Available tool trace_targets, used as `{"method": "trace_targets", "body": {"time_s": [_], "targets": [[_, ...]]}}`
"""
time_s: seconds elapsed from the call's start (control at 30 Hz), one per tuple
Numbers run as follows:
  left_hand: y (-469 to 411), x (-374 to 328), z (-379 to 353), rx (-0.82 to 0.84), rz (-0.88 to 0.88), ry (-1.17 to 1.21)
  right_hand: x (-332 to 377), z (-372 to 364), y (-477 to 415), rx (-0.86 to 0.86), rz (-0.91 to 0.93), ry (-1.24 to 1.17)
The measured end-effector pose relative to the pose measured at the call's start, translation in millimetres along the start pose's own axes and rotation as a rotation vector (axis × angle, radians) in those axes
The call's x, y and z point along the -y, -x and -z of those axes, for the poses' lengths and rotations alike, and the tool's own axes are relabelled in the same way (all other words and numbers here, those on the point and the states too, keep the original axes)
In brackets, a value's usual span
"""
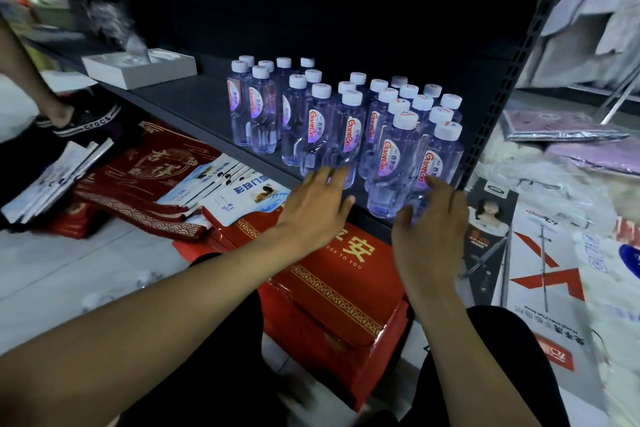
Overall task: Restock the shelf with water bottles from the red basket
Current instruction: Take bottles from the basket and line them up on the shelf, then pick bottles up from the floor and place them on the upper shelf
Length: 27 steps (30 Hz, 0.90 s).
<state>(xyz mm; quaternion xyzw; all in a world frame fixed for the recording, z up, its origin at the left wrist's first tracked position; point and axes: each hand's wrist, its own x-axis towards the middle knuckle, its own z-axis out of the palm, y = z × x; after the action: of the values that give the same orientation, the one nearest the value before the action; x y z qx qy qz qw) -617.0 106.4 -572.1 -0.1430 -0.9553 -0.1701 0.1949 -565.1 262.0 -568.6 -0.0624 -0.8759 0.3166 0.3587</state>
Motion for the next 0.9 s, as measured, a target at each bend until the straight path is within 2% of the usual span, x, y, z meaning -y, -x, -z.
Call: {"method": "trace_targets", "body": {"time_s": [0.13, 0.33, 0.43, 0.57, 0.73, 0.9], "targets": [[18.6, 19.1, 25.9, -0.015, 0.016, -0.135, 29.6, -11.1, 9.8, 0.013, 0.122, -0.069], [52.3, 64.7, 59.6, -0.02, 0.137, -0.266, 53.2, -42.7, 36.3, 0.38, 0.314, -0.055], [71.5, 89.8, 70.5, 0.004, 0.256, -0.275, 70.4, -67.4, 42.3, 0.517, 0.318, -0.062], [95.7, 122.9, 81.1, 0.035, 0.408, -0.316, 103.0, -109.3, 50.0, 0.648, 0.427, -0.138], [133.4, 171.3, 89.7, 0.094, 0.578, -0.34, 121.3, -161.5, 72.6, 0.865, 0.445, -0.111], [173.7, 227.5, 72.5, 0.183, 0.857, -0.281, 143.2, -217.8, 106.7, 1.048, 0.525, -0.133]]}}
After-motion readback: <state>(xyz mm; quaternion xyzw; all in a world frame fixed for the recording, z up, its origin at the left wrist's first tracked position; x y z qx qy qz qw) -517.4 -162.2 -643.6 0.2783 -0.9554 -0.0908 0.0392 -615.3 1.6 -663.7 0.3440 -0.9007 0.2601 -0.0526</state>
